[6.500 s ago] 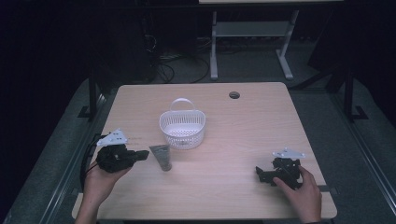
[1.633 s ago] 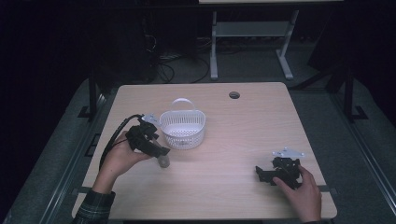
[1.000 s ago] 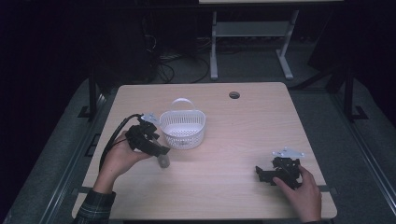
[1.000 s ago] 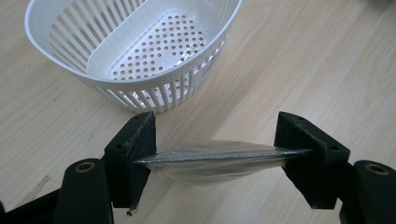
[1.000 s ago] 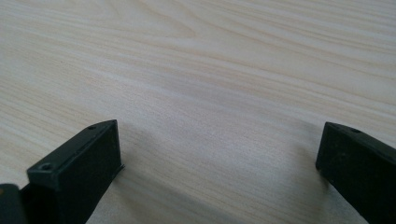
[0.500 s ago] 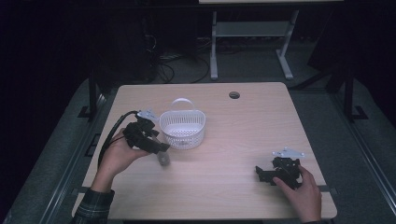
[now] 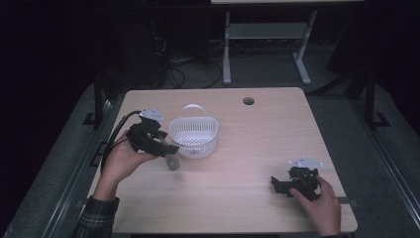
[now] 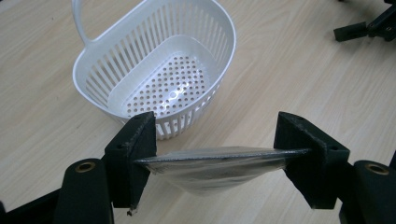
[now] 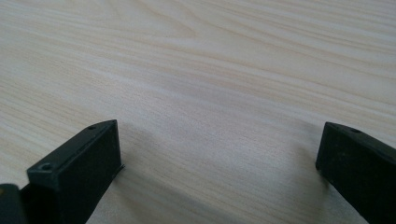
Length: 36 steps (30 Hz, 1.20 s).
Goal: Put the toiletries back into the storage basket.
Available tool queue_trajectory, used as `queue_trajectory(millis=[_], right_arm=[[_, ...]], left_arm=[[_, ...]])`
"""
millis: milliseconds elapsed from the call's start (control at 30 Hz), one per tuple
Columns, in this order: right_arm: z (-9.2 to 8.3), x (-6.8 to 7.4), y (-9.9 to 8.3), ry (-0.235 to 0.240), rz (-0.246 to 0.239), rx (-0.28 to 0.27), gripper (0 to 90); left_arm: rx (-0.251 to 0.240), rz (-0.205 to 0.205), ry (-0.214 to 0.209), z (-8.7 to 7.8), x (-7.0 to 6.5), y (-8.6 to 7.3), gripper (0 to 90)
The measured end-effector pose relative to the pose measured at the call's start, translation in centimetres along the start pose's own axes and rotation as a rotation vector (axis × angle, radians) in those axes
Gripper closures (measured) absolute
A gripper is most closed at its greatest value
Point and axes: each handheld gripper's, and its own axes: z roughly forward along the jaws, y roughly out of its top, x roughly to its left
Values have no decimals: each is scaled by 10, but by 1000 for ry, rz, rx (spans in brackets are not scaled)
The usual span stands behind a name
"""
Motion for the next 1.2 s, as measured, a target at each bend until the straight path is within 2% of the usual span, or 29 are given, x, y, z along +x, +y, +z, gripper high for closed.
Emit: queue_trajectory(millis=[733,1200], right_arm=[[0,0,0,-1,0,-1,0],[0,0,0,-1,0,0,0]], left_arm=[[-72,-4,6,-27,3,24,295],[-103,-9,-1,-37,13,44,295]])
